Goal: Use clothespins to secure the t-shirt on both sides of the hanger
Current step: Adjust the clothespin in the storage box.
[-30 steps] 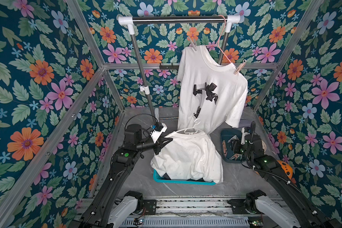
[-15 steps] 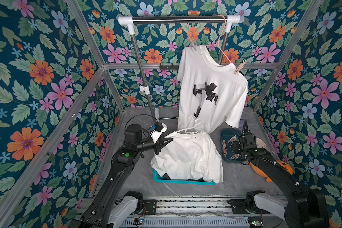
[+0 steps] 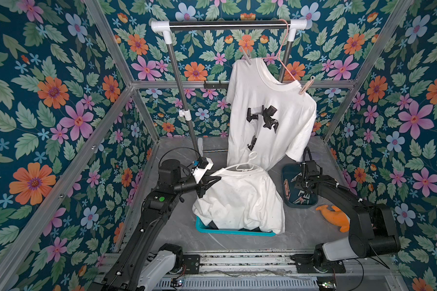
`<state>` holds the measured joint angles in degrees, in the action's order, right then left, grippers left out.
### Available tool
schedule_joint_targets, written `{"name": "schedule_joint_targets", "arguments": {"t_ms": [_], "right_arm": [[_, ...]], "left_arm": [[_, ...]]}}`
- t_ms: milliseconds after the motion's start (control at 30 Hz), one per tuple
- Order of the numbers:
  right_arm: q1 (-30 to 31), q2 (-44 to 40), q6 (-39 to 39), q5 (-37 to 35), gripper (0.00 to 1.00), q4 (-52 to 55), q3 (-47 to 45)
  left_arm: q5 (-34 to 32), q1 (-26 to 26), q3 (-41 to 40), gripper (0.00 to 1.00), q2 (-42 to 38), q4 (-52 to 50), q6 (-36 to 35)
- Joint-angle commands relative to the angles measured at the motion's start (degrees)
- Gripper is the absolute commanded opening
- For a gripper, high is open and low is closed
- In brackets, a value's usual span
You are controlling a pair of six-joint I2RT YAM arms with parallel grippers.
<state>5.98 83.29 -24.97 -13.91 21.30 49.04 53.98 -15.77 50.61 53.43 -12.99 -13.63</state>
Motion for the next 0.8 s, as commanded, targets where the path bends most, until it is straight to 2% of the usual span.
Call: {"name": "schedule_joint_targets", "arguments": {"t_ms": [0, 167, 333, 767], "right_arm": [[-0.4, 0.2, -2.7, 0.5, 0.58, 2.6, 0.6], [-1.1, 1.8, -4.0, 1.7, 0.6, 7.8, 1.4], [-3.8, 2.4, -4.0, 5.5, 0.62, 6.9, -0.1], [-4.0, 5.6, -5.1, 12.1, 0.64, 6.5, 1.1]], "left_arm": [[0.0, 0.0, 0.2, 0.0, 0.2, 2.4, -0.2], [-0.3, 0.0, 0.1, 0.0, -0.4, 2.5, -0.4], [0.1, 0.0, 0.2, 0.0, -0.1, 2.5, -0.2], [-0.1, 0.0, -0.2, 0.0, -0.4, 2.6, -0.2]]}}
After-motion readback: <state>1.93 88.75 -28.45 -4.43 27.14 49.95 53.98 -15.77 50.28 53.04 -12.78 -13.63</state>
